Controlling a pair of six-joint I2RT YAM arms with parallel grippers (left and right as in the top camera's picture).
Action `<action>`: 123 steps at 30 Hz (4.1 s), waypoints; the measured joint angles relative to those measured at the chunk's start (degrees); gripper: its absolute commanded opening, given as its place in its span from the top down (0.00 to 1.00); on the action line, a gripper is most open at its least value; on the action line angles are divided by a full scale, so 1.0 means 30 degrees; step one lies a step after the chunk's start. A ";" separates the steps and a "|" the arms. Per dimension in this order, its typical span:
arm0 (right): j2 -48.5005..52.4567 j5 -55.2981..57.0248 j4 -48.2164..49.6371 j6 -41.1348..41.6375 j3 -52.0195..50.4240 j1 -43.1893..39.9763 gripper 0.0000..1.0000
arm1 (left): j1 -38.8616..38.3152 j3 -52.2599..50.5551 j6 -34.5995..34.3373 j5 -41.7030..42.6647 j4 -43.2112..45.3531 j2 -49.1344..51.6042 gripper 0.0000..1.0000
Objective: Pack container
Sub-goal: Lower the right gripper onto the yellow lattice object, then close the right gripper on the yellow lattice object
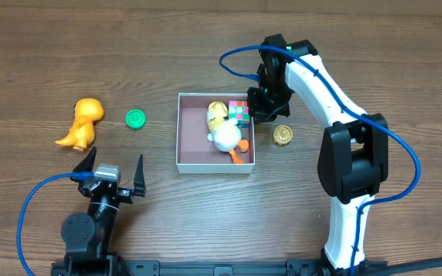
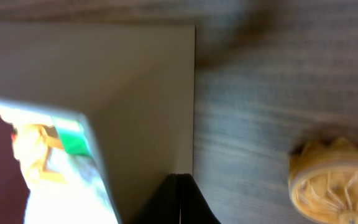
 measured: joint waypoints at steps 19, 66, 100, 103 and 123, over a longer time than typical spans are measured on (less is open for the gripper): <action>0.0000 0.2018 0.0226 0.0291 0.0000 -0.0080 0.96 | 0.0000 0.0000 0.0000 0.0000 0.0000 0.0000 0.00; -0.0175 0.5836 -0.5071 0.3526 0.0117 -0.2222 0.03 | 0.0000 0.0000 0.0000 0.0000 0.0000 0.0000 0.00; -0.2579 0.6528 0.0459 0.3708 -0.4393 -0.1071 0.00 | 0.0000 0.0000 0.0000 0.0000 0.0000 0.0000 0.00; -0.2820 0.6397 0.1020 0.3526 -0.4736 -0.0874 0.00 | 0.0000 0.0000 0.0000 0.0000 0.0000 0.0000 0.00; -0.3468 0.6178 0.2120 0.2725 -0.4750 -0.0845 0.00 | 0.0000 0.0000 0.0000 0.0000 0.0000 0.0000 0.00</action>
